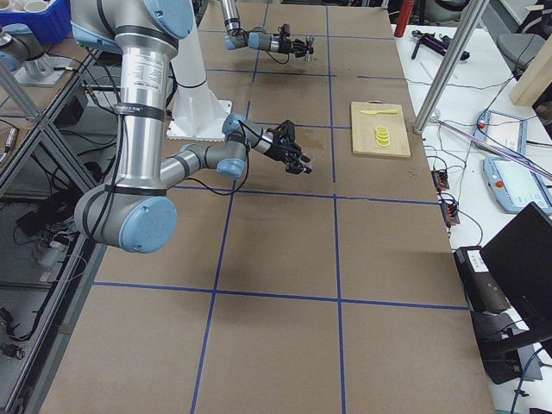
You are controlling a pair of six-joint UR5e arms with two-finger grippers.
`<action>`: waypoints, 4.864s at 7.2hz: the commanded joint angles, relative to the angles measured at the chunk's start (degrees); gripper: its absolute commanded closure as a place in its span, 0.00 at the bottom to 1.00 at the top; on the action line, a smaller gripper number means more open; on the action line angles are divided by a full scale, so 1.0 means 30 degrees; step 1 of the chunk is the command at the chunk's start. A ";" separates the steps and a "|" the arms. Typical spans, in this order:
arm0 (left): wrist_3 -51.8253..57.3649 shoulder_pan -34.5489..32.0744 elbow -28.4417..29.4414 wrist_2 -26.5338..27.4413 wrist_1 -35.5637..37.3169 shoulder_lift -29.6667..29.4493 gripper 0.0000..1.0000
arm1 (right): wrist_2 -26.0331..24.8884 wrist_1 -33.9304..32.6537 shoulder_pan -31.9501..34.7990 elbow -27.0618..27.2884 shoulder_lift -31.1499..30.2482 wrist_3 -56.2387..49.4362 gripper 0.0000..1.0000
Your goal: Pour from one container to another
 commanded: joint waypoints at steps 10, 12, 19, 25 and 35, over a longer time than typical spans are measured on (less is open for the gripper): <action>-0.0527 0.1568 -0.0034 0.0024 0.0039 -0.0296 0.75 | -0.0690 0.0361 -0.0043 -0.0608 0.0031 -0.0373 1.00; -0.0527 0.1569 -0.0034 -0.0005 0.0039 -0.0296 0.71 | -0.0952 0.0361 -0.0072 -0.1016 0.0031 -0.0373 1.00; -0.0411 0.1539 -0.0239 -0.0239 0.0010 -0.0296 0.60 | -0.2067 0.0946 -0.0247 -0.1312 -0.0965 -0.0110 1.00; -0.0381 0.1510 -0.0239 -0.0911 -0.0107 -0.0179 0.01 | -0.2331 0.0917 -0.0629 -0.1312 -0.0848 -0.0110 1.00; -0.0146 0.1598 -0.5303 -0.8290 0.0446 0.3834 0.00 | -0.5056 0.0976 -0.3207 -0.3010 -0.0936 0.3170 1.00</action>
